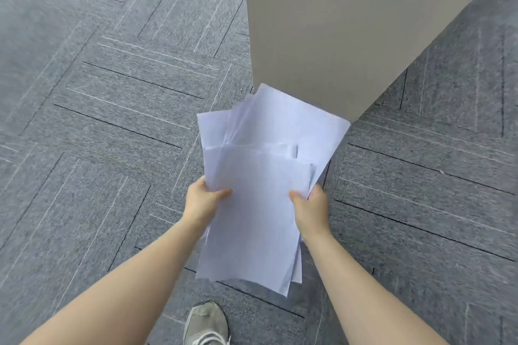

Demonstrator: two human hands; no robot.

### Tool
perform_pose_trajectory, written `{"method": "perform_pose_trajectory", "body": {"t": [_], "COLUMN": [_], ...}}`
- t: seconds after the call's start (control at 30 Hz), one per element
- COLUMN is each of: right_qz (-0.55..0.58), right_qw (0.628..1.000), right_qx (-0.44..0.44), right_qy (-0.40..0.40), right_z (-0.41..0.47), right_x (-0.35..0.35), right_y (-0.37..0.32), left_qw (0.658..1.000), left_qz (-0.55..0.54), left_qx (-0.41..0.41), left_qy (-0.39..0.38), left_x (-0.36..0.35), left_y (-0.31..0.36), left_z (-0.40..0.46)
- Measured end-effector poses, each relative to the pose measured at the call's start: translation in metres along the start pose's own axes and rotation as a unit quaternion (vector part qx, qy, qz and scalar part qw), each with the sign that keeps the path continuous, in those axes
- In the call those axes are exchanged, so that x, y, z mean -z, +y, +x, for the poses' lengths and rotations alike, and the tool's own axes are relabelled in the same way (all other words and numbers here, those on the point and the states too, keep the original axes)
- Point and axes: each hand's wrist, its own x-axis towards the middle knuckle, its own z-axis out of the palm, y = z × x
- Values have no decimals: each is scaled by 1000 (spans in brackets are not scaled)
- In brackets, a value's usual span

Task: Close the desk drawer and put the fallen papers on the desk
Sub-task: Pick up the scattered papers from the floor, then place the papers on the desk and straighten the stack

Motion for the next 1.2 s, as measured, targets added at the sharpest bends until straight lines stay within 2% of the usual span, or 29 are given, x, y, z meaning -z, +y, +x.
{"method": "perform_pose_trajectory", "body": {"t": [0.17,0.27,0.47,0.6,0.8,0.9,1.0,1.07,1.2], "right_qz": [19,33,127,150,185,200,212,200,147], "right_qw": [997,991,967,952,916,904,898,911,957], "right_qx": [68,126,220,258,326,348,358,339,240], "right_qy": [-13,-23,-8,59,144,146,145,125,69], "right_z": [-95,-159,-261,-287,-277,-255,-206,-165,-89], "right_x": [36,72,161,217,301,342,378,393,403], "right_y": [-154,-268,-505,-606,-706,-740,-754,-749,-722], "left_qw": [994,986,969,956,926,911,904,918,961], "left_qz": [-82,-132,-178,-163,-180,-193,-153,-124,-60], "left_qx": [-35,-57,-166,-242,-320,-353,-390,-366,-250], "left_qy": [70,80,32,-26,-85,-89,-84,-93,-103], "left_x": [57,92,142,138,72,29,-11,-36,-86], "left_y": [139,241,478,607,737,784,814,818,786], "left_z": [-98,-159,-255,-292,-311,-308,-283,-258,-223]}}
